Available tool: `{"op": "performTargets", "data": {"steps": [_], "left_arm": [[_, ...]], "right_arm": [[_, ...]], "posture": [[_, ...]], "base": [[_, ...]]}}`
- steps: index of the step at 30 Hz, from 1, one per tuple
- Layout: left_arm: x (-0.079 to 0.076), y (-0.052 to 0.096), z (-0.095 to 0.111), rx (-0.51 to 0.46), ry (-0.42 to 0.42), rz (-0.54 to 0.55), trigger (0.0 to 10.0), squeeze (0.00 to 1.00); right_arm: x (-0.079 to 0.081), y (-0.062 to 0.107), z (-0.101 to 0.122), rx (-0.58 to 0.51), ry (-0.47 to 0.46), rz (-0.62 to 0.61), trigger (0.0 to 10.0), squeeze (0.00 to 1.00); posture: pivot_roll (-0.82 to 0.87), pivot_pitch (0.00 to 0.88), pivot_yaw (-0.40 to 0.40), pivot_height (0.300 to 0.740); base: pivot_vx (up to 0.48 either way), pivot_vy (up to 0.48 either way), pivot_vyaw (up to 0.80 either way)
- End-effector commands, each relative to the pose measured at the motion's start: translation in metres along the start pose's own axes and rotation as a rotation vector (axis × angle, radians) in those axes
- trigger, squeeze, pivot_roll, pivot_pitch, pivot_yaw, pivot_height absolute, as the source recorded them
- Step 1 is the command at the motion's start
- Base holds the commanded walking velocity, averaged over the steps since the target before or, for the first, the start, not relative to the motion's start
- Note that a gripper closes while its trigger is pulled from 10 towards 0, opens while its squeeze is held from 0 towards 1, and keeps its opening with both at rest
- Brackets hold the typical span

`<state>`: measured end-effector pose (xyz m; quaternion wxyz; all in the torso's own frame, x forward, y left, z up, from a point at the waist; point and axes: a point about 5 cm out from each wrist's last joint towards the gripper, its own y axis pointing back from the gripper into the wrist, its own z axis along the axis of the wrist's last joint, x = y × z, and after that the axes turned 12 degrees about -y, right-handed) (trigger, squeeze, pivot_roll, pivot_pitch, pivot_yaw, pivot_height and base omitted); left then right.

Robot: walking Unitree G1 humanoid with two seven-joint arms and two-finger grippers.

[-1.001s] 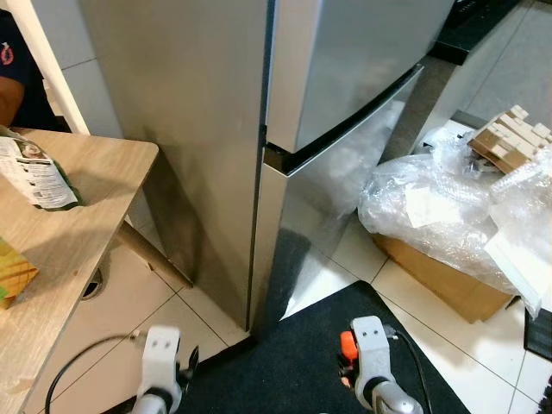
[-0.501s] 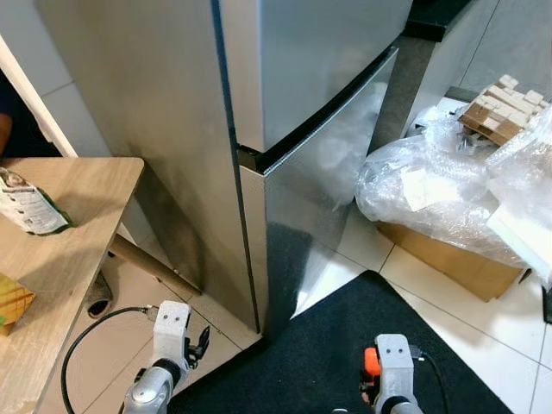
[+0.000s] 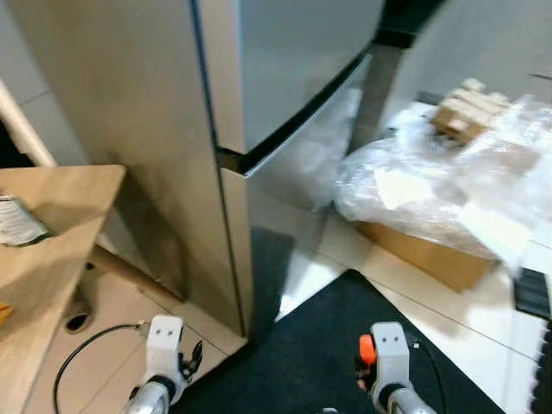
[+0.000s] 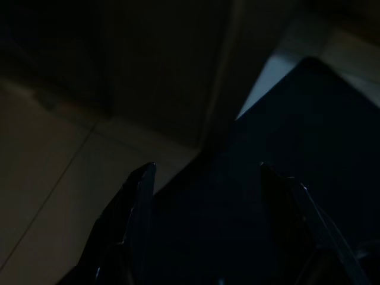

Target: Restocking fridge

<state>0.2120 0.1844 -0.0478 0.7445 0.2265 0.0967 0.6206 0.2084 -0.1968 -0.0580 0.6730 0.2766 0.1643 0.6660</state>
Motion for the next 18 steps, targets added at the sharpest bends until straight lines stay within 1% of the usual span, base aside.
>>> {"op": "performTargets", "data": {"steps": [1,2,4,6,8,12,14,18], "left_arm": [[0.0001,0.0019,-0.0028,0.005,0.01,0.009,10.0,0.0],[-0.0025,0.0032,-0.0046,0.01,-0.009,-0.012,10.0,0.0],[-0.0036,0.0036,-0.0051,0.011,-0.019,-0.018,10.0,0.0],[-0.0036,0.0042,-0.0059,0.013,-0.021,-0.014,10.0,0.0],[-0.0009,0.0048,-0.0062,0.01,-0.008,0.003,10.0,0.0],[0.0001,0.0069,-0.0083,0.01,0.0,0.0,10.0,0.0],[-0.0033,0.007,-0.0078,0.002,-0.02,-0.031,10.0,0.0],[-0.0034,0.0072,-0.0081,0.004,-0.019,-0.024,10.0,0.0]], "right_arm": [[-0.0001,0.0021,-0.0069,0.031,0.009,0.001,10.0,0.0],[0.0001,0.001,-0.0041,0.019,-0.003,-0.003,10.0,0.0],[0.0001,0.0009,-0.0036,0.016,-0.006,-0.004,10.0,0.0],[0.0013,0.001,-0.0043,0.019,0.001,0.004,10.0,0.0],[0.0029,0.0009,-0.0053,0.023,-0.014,0.011,10.0,0.0],[0.0055,0.0005,-0.0056,0.025,0.001,0.023,10.0,0.0],[0.0027,0.0008,-0.0044,0.016,-0.013,0.008,10.0,0.0],[-0.0017,0.0035,-0.0085,0.029,-0.005,-0.002,10.0,0.0]], "posture": [[-0.15,0.078,0.014,0.74],[-0.15,0.076,0.007,0.74],[-0.15,0.072,0.001,0.74],[-0.15,0.072,0.001,0.74],[-0.15,0.07,-0.003,0.74],[-0.17,0.082,0.011,0.74],[-0.16,0.085,0.009,0.74],[-0.16,0.08,0.006,0.74]], "base": [[0.0,0.0,-0.8],[0.0,0.0,-0.8],[0.0,0.0,-0.8],[0.0,0.0,-0.8],[0.0,0.0,-0.53],[0.0,0.0,0.0],[0.0,0.0,0.0],[0.0,0.0,0.0]]}}
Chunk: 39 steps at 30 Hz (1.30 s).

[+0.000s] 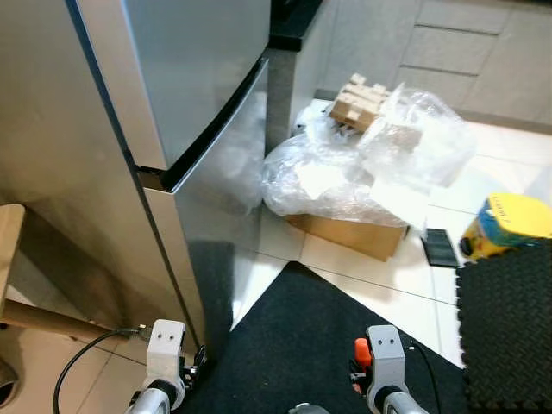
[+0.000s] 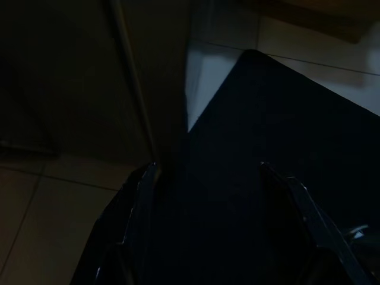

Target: Restocking fridge

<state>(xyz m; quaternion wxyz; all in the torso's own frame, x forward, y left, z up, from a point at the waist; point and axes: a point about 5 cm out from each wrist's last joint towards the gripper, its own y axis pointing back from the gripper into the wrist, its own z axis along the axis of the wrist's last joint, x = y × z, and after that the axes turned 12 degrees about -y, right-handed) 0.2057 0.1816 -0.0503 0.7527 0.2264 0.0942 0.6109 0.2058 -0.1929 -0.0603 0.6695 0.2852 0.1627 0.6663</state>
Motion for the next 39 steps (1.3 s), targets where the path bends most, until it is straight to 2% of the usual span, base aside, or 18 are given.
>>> {"op": "performTargets", "data": {"steps": [1,6,12,21,30,39], "left_arm": [[0.001,0.003,-0.004,0.01,-0.003,0.004,10.0,0.0],[0.003,0.005,-0.008,0.03,0.003,0.012,10.0,0.0],[-0.001,0.004,-0.005,0.01,-0.015,-0.011,10.0,0.0],[-0.006,-0.001,0.004,-0.032,-0.041,-0.021,10.0,0.0],[-0.007,-0.003,0.007,-0.045,-0.052,-0.015,10.0,0.0],[-0.002,-0.003,0.011,-0.065,-0.025,0.04,10.0,0.0]], "right_arm": [[-0.006,0.004,-0.006,0.019,0.006,-0.015,10.0,0.0],[-0.006,0.006,-0.01,0.03,0.011,-0.012,10.0,0.0],[-0.006,0.007,-0.012,0.033,-0.003,-0.021,10.0,0.0],[-0.007,0.006,-0.009,0.025,-0.001,-0.022,10.0,0.0],[-0.008,0.006,-0.009,0.03,0.002,-0.025,10.0,0.0],[-0.004,0.004,-0.008,0.024,0.007,-0.013,10.0,0.0]], "posture": [[-0.16,0.079,0.004,0.74],[-0.16,0.101,0.018,0.74],[-0.16,0.1,0.009,0.74],[-0.16,0.097,0.009,0.74],[-0.15,0.09,0.005,0.74],[-0.15,0.089,0.006,0.74]], "base": [[0.0,0.0,0.0],[0.0,0.0,0.0],[0.0,0.348,0.0],[0.0,0.0,0.0],[0.0,-0.462,0.0],[0.0,0.0,0.0]]}}
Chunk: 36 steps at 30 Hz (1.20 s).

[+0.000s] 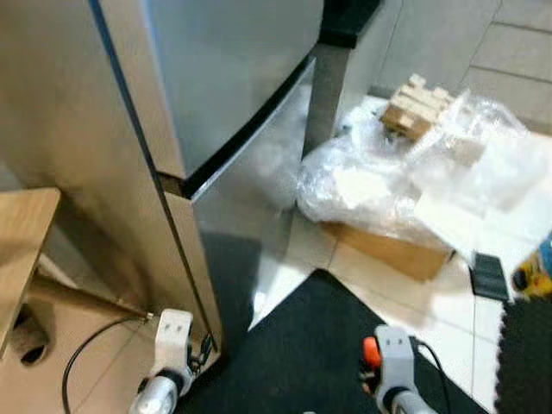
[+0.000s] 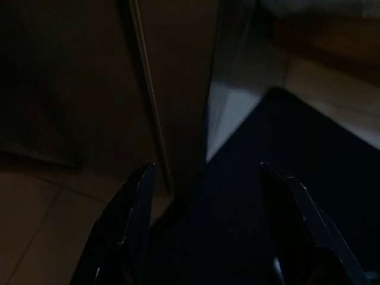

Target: Restocking fridge

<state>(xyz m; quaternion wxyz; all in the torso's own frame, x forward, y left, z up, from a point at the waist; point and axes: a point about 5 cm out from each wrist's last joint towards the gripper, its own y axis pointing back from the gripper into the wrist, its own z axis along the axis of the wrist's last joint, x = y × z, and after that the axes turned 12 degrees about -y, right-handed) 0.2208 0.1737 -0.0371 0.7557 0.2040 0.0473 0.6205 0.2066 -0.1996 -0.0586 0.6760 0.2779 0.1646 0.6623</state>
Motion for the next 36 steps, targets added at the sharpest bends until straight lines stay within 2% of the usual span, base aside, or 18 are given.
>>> {"op": "performTargets", "data": {"steps": [1,9,13,20,23,26,30,33,34,36], "left_arm": [[0.001,0.006,-0.008,0.029,0.013,0.017,10.0,0.0],[0.007,0.012,-0.014,0.04,0.014,0.051,10.0,0.0],[0.01,0.016,-0.018,0.047,0.041,0.079,10.0,0.0],[0.012,0.019,-0.02,0.048,0.026,0.083,10.0,0.0],[0.019,0.021,-0.019,0.026,0.01,0.104,10.0,0.0],[0.02,0.022,-0.018,0.022,0.007,0.11,10.0,0.0],[0.037,0.025,-0.016,0.004,-0.009,0.16,10.0,0.0],[0.041,0.026,-0.015,-0.006,-0.014,0.171,10.0,0.0],[0.047,0.025,-0.007,-0.052,-0.02,0.185,10.0,0.0],[0.05,0.022,-0.001,-0.082,-0.019,0.187,10.0,0.0]], "right_arm": [[0.003,0.003,-0.009,0.032,0.004,0.01,10.0,0.0],[0.01,-0.002,-0.002,0.021,0.028,0.044,10.0,0.0],[0.013,-0.003,-0.002,0.02,0.034,0.056,10.0,0.0],[0.015,-0.002,-0.003,0.023,0.049,0.075,10.0,0.0],[0.025,-0.005,0.0,0.019,0.086,0.138,10.0,0.0],[0.027,-0.005,0.001,0.018,0.092,0.147,10.0,0.0],[0.04,-0.011,0.008,0.022,0.134,0.195,10.0,0.0],[0.044,-0.013,0.009,0.024,0.149,0.213,10.0,0.0],[0.048,-0.014,0.012,0.025,0.152,0.218,10.0,0.0],[0.048,-0.015,0.012,0.025,0.144,0.211,10.0,0.0]], "posture": [[-0.15,0.088,0.004,0.74],[-0.13,0.094,-0.011,0.74],[-0.13,0.095,-0.014,0.74],[-0.13,0.095,-0.013,0.74],[-0.12,0.094,-0.027,0.74],[-0.12,0.094,-0.027,0.74],[-0.05,0.087,-0.08,0.74],[-0.05,0.086,-0.082,0.74],[-0.03,0.084,-0.083,0.74],[-0.03,0.083,-0.08,0.74]], "base": [[0.0,0.0,0.0],[0.0,0.0,0.0],[0.0,0.0,0.0],[0.0,0.0,0.0],[0.0,0.0,0.0],[0.0,0.0,0.0],[0.0,0.0,0.0],[0.0,0.0,0.0],[0.0,0.0,0.0],[0.0,0.0,0.0]]}}
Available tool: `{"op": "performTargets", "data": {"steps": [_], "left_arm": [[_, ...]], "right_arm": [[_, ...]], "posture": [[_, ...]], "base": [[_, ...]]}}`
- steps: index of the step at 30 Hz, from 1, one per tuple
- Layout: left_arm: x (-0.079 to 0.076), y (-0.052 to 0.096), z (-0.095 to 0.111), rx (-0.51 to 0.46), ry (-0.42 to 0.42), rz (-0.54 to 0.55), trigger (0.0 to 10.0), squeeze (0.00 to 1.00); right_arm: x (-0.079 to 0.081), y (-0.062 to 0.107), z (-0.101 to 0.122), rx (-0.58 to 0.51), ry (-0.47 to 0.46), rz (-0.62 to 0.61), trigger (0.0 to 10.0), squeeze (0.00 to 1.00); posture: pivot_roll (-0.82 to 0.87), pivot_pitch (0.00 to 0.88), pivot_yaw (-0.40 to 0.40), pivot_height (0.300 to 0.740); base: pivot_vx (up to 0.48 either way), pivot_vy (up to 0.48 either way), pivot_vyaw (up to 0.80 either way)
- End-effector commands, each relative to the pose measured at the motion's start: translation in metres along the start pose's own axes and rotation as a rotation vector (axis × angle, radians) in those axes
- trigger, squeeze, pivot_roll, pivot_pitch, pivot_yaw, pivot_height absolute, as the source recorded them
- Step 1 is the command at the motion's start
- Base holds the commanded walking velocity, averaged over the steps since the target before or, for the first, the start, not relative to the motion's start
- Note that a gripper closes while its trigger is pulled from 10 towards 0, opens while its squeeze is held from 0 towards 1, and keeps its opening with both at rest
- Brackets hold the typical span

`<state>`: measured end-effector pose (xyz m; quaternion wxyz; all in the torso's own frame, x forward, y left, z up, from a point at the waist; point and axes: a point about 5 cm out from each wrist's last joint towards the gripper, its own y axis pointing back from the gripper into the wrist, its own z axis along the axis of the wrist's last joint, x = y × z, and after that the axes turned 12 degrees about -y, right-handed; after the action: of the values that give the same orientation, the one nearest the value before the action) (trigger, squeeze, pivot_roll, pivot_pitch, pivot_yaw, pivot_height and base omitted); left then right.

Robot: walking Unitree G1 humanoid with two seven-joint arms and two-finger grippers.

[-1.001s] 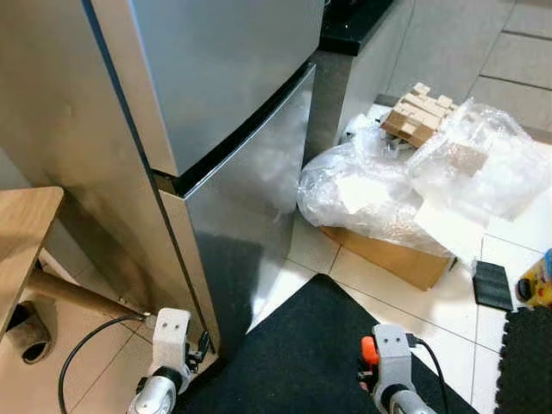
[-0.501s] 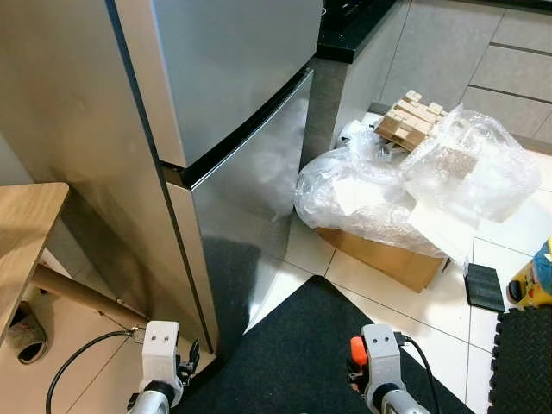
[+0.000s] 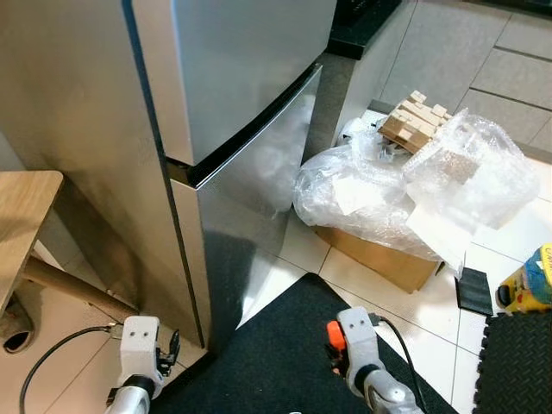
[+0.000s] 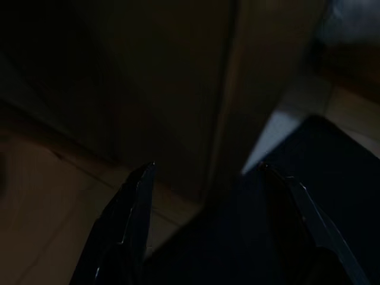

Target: Restocking fridge

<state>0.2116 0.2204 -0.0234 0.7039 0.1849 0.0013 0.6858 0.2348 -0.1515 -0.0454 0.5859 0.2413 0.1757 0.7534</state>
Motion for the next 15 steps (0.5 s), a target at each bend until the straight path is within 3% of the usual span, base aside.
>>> {"op": "performTargets", "data": {"steps": [1,5,7,8,11,15], "left_arm": [[0.007,-0.005,0.012,-0.071,-0.007,-0.021,10.0,0.0],[0.016,-0.02,0.037,-0.178,-0.001,-0.079,10.0,0.0],[0.032,-0.036,0.063,-0.253,0.006,-0.155,10.0,0.0],[0.032,-0.036,0.063,-0.253,0.006,-0.155,10.0,0.0],[0.057,-0.052,0.094,-0.317,0.017,-0.222,10.0,0.0],[0.072,-0.059,0.111,-0.333,-0.004,-0.29,10.0,0.0]], "right_arm": [[-0.003,0.003,-0.009,0.036,-0.02,-0.022,10.0,0.0],[-0.006,0.005,-0.011,0.028,-0.041,-0.04,10.0,0.0],[-0.01,0.008,-0.014,0.025,-0.052,-0.059,10.0,0.0],[-0.01,0.008,-0.014,0.025,-0.052,-0.059,10.0,0.0],[-0.016,0.012,-0.017,0.024,-0.064,-0.085,10.0,0.0],[-0.021,0.014,-0.018,0.022,-0.068,-0.099,10.0,0.0]], "posture": [[-0.03,0.083,-0.074,0.74],[-0.05,0.082,-0.063,0.74],[-0.06,0.083,-0.054,0.74],[-0.06,0.083,-0.054,0.74],[-0.07,0.082,-0.044,0.74],[-0.08,0.083,-0.036,0.74]], "base": [[0.0,0.0,0.0],[0.0,0.0,0.0],[0.0,0.0,0.0],[0.0,0.0,0.0],[0.0,0.0,0.0],[0.0,0.0,0.0]]}}
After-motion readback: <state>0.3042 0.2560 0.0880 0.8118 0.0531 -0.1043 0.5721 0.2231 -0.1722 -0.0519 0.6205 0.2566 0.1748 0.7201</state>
